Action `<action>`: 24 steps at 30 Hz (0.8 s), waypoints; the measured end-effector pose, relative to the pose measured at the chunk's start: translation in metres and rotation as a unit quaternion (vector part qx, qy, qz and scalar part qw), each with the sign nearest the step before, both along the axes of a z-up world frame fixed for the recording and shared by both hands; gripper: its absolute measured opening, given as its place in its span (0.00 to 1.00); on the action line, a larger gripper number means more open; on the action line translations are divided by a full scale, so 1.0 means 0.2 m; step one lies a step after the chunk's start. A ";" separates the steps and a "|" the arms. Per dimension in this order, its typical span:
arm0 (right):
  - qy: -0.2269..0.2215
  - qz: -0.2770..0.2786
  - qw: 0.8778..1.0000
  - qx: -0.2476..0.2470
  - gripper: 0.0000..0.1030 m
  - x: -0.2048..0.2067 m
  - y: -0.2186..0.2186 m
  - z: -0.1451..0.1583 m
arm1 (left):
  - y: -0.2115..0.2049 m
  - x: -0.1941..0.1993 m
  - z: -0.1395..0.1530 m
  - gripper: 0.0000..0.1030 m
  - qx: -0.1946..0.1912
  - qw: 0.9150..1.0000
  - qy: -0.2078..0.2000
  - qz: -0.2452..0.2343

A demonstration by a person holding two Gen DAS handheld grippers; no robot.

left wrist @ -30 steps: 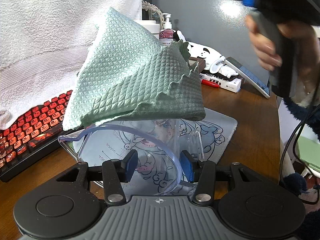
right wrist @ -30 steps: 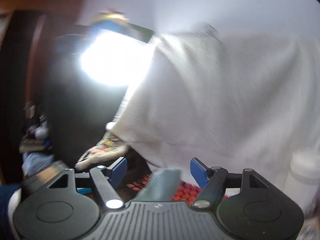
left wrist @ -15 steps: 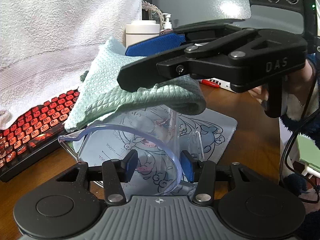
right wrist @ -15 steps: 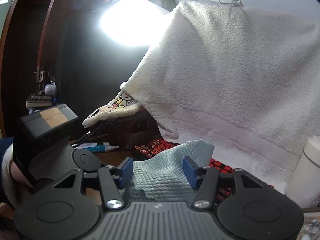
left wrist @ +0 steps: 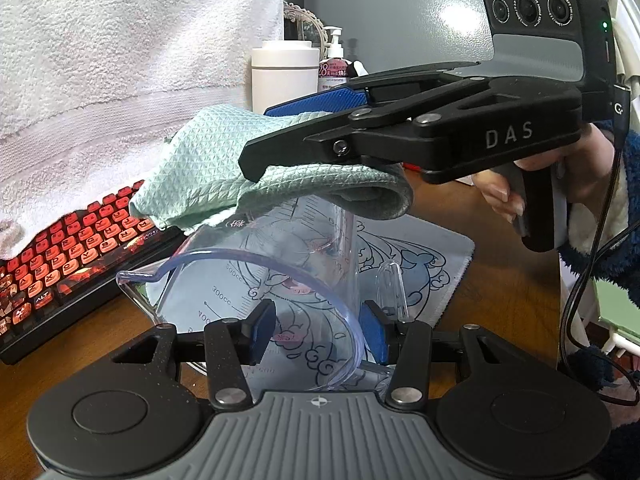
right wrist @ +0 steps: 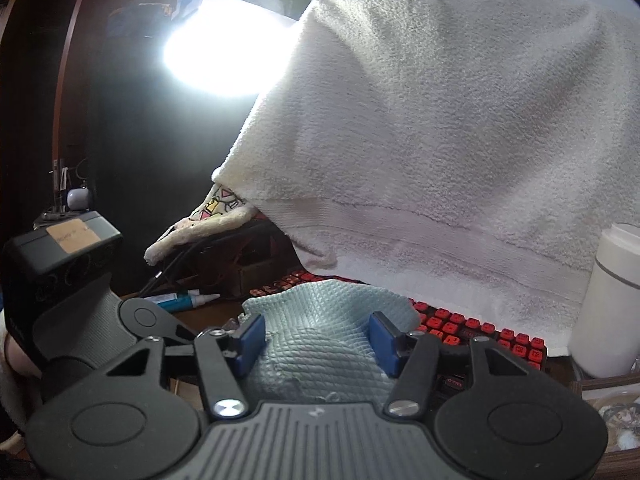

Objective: Clean container
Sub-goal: 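Rub the cloth along the jug's rim with the right tool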

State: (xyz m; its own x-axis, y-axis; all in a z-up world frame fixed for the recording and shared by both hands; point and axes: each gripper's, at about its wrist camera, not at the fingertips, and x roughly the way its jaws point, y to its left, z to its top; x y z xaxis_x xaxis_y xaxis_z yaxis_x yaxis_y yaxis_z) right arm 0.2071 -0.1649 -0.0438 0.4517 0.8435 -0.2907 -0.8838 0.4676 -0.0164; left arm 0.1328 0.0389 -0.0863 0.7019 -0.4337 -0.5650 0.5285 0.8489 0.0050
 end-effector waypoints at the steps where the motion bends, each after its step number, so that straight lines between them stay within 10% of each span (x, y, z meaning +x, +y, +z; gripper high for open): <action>1: 0.001 -0.003 1.000 0.001 0.55 0.00 0.00 0.00 | 0.00 0.00 0.00 0.46 0.000 1.000 0.000 0.000; 13: 0.048 -0.053 0.997 0.025 0.55 0.06 0.00 -0.03 | -0.01 0.01 0.00 0.46 -0.001 1.000 0.000 0.000; 24: 0.073 -0.092 0.991 0.060 0.33 0.07 -0.06 -0.07 | 0.00 0.01 0.00 0.46 0.001 1.000 0.000 -0.001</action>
